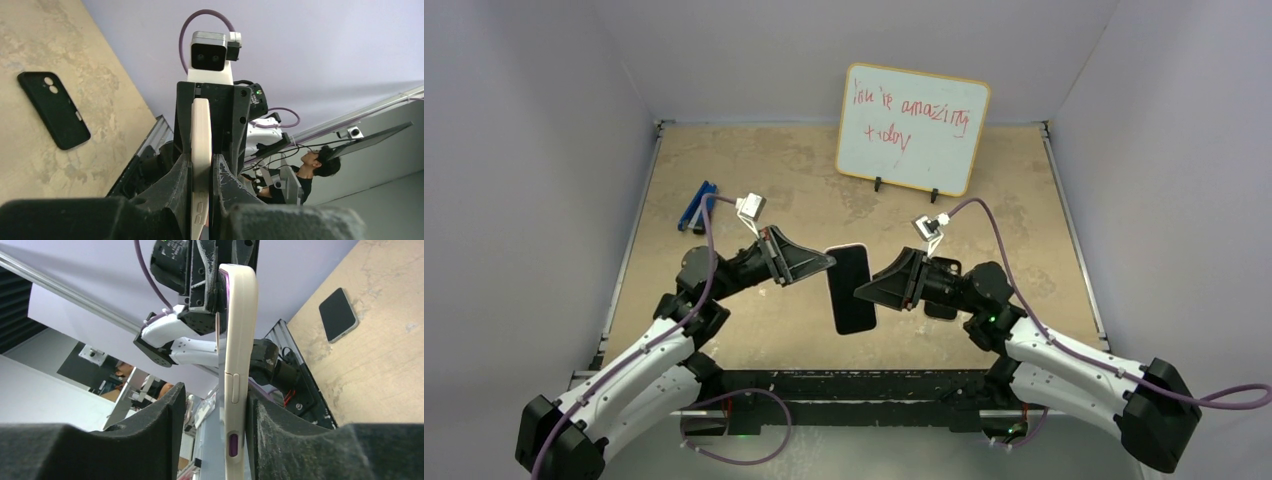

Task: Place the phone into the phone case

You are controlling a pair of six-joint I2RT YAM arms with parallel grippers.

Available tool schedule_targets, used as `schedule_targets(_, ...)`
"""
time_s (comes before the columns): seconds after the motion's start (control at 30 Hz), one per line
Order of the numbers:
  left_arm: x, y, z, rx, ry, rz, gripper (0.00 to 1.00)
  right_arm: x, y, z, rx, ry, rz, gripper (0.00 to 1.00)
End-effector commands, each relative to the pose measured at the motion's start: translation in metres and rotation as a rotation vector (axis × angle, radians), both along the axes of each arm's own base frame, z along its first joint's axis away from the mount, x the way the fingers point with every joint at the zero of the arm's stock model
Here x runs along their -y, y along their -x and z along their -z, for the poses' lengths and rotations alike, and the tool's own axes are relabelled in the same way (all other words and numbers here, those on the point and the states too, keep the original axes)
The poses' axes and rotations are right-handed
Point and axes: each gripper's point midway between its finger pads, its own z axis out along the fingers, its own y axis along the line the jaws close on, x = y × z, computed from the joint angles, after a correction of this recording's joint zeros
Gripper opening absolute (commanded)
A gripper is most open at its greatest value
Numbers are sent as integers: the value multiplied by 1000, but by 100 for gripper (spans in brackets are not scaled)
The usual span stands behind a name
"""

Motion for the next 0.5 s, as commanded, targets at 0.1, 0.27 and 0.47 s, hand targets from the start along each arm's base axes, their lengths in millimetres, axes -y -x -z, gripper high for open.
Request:
schedule_targets(0.1, -1, -6, -15, 50, -67, -32, 0, -3, -14, -23, 39, -3, 63, 31)
schedule_targets(0.27, 2, -3, -16, 52, -89, -2, 39, -1, -29, -24, -4, -16, 145, 13)
schedule_targets(0.47, 4, 2, 2, 39, -146, 37, 54, 9, -54, -41, -24, -64, 298, 13)
